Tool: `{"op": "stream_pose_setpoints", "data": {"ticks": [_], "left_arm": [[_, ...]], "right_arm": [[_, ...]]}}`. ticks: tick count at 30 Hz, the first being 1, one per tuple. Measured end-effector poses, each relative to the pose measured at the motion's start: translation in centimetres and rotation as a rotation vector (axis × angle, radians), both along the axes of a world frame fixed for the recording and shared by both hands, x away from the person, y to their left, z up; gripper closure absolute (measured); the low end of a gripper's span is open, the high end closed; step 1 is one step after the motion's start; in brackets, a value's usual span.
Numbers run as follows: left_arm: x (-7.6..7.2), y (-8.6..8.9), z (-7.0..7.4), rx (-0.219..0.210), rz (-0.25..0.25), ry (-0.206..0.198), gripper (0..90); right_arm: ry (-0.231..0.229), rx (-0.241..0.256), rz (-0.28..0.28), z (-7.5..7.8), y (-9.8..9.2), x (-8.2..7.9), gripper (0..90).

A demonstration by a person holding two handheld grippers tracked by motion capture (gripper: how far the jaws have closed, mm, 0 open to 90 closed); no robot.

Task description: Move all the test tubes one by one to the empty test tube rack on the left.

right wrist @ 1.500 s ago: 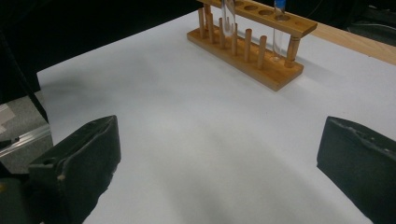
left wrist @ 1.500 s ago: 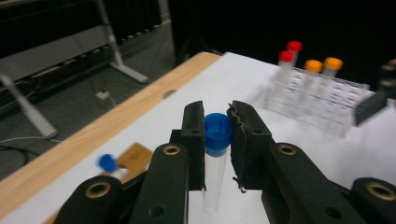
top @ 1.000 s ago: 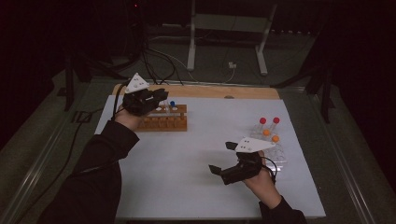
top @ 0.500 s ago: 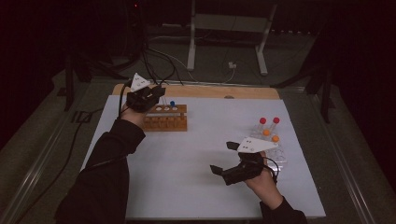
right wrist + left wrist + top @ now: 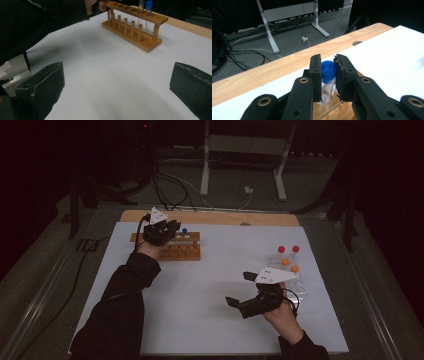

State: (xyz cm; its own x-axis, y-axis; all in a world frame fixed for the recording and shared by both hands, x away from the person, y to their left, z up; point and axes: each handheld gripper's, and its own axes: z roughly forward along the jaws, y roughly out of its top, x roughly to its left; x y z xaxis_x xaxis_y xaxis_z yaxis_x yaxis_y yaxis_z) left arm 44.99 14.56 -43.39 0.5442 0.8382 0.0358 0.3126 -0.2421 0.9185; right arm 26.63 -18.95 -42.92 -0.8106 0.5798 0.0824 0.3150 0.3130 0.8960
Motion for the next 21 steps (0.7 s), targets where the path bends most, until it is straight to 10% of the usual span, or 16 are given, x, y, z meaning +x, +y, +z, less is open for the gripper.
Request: {"op": "stream_pose_setpoints", "data": {"ticks": [21], "left_arm": [[0.6,-0.3,-1.6,0.028,0.001,0.059,77.3]], "right_arm": [[-0.006,0.009,0.002,0.3,-0.3,-0.1,0.0]]}}
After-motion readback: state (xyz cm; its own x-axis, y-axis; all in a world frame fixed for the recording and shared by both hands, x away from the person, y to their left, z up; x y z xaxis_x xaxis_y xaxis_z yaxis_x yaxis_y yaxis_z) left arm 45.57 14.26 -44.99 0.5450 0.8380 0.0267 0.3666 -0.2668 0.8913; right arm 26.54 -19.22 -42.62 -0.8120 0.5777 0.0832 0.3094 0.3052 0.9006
